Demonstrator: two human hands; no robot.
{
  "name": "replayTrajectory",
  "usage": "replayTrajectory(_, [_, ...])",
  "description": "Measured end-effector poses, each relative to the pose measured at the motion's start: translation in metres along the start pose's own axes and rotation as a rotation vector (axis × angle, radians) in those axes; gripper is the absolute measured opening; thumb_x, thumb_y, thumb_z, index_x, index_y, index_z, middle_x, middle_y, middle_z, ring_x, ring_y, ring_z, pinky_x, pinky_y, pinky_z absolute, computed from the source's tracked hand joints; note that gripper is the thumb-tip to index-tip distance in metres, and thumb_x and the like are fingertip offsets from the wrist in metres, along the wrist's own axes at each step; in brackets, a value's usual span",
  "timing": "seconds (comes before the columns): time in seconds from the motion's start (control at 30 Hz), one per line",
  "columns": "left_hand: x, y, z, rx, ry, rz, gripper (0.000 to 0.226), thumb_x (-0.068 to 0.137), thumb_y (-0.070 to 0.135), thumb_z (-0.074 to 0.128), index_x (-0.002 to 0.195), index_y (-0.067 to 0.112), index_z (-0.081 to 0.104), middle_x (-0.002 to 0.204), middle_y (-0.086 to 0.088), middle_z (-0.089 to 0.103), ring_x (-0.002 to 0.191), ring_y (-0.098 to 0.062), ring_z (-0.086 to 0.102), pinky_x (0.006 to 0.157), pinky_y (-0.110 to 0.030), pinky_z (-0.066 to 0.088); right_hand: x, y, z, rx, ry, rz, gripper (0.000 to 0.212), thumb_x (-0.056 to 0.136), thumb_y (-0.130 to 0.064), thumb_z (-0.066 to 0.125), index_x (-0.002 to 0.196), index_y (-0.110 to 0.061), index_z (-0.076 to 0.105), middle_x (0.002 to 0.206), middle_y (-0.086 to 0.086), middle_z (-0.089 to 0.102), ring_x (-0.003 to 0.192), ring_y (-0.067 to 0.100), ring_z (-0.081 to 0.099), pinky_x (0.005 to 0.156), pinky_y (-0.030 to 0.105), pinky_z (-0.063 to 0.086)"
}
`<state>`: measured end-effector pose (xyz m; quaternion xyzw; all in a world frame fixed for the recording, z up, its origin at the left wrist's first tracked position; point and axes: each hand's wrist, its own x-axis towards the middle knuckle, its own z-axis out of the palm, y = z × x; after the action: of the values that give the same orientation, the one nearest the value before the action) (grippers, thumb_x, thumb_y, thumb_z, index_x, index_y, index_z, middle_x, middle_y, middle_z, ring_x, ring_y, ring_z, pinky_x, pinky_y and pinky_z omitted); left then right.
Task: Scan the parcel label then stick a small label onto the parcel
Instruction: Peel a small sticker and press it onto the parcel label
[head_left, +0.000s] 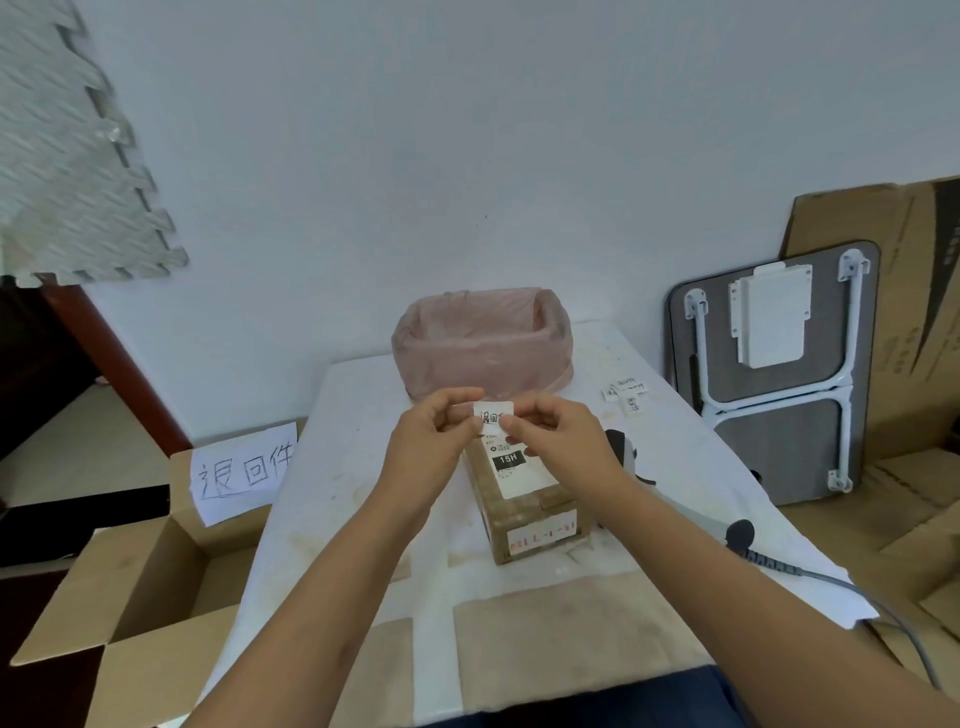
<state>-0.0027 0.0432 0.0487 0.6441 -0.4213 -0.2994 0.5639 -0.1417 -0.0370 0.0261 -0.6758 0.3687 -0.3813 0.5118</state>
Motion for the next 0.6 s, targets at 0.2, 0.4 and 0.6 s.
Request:
replayTrajectory(0.2, [-0.006,0.004,0.002,0.217,0.075,0.136,0.032,0.09,0.013,0.065,0.117,0.031,0.066,0.091,0.014,0.069,0.081,0.006,0.063,0.075,-0.013,0.045,-0.005,-0.006,0.003,0.008,0.019,0.017,0.011,0.085,-0.025,0.069,0.089,-0.016,0.073,0.082,0.004,0.076,0.083,0.016,0.072,0.077,0.033,0.055])
replayTrajectory(0.4, [-0.014,0.01,0.005,0.439,0.101,0.476,0.008,0.09,0.023,0.067,0.097,0.025,0.065,0.087,0.01,0.065,0.082,-0.005,0.06,0.071,-0.011,0.046,-0.01,-0.008,0.0,0.062,0.09,0.0,0.007,0.085,-0.024,0.07,0.084,-0.019,0.073,0.075,0.0,0.074,0.076,0.011,0.07,0.068,0.024,0.053])
replayTrajectory(0.6, [-0.012,-0.003,0.013,0.586,0.057,0.558,0.009,0.091,0.024,0.067,0.098,0.023,0.072,0.095,0.012,0.067,0.082,-0.005,0.059,0.074,-0.025,0.052,-0.017,-0.009,-0.001,0.191,0.048,0.04,0.011,0.088,-0.015,0.065,0.094,-0.014,0.075,0.082,0.004,0.075,0.077,0.008,0.07,0.069,0.02,0.052])
